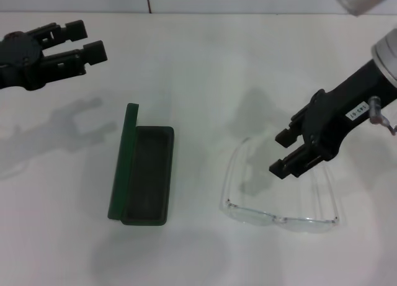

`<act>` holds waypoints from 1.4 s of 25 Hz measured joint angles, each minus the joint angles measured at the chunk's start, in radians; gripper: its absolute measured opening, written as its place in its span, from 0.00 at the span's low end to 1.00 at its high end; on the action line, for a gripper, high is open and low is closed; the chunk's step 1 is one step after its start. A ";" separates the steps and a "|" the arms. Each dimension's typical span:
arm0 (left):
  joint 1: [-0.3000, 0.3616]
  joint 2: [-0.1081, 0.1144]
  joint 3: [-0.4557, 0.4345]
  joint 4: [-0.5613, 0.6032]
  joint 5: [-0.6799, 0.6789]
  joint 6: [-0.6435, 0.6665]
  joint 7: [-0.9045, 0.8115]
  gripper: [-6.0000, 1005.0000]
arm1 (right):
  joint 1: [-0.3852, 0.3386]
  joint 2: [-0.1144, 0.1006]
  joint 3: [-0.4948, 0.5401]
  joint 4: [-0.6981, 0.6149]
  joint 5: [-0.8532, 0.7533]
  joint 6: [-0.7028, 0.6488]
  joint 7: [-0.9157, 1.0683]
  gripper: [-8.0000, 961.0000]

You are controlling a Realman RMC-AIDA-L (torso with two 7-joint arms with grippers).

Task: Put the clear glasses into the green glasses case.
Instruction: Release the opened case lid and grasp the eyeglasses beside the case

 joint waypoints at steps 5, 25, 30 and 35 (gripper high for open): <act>-0.002 -0.006 -0.001 -0.009 0.005 -0.009 0.001 0.85 | 0.097 0.004 -0.024 0.042 -0.094 -0.076 0.090 0.67; 0.008 -0.028 0.007 -0.085 0.011 -0.033 0.045 0.85 | 0.169 0.013 -0.340 0.278 -0.153 0.118 -0.028 0.57; 0.012 -0.030 0.007 -0.085 0.012 -0.033 0.053 0.85 | 0.191 0.014 -0.397 0.306 -0.110 0.153 -0.043 0.55; 0.017 -0.032 0.007 -0.086 0.012 -0.033 0.053 0.85 | 0.195 0.013 -0.406 0.293 -0.075 0.151 -0.045 0.54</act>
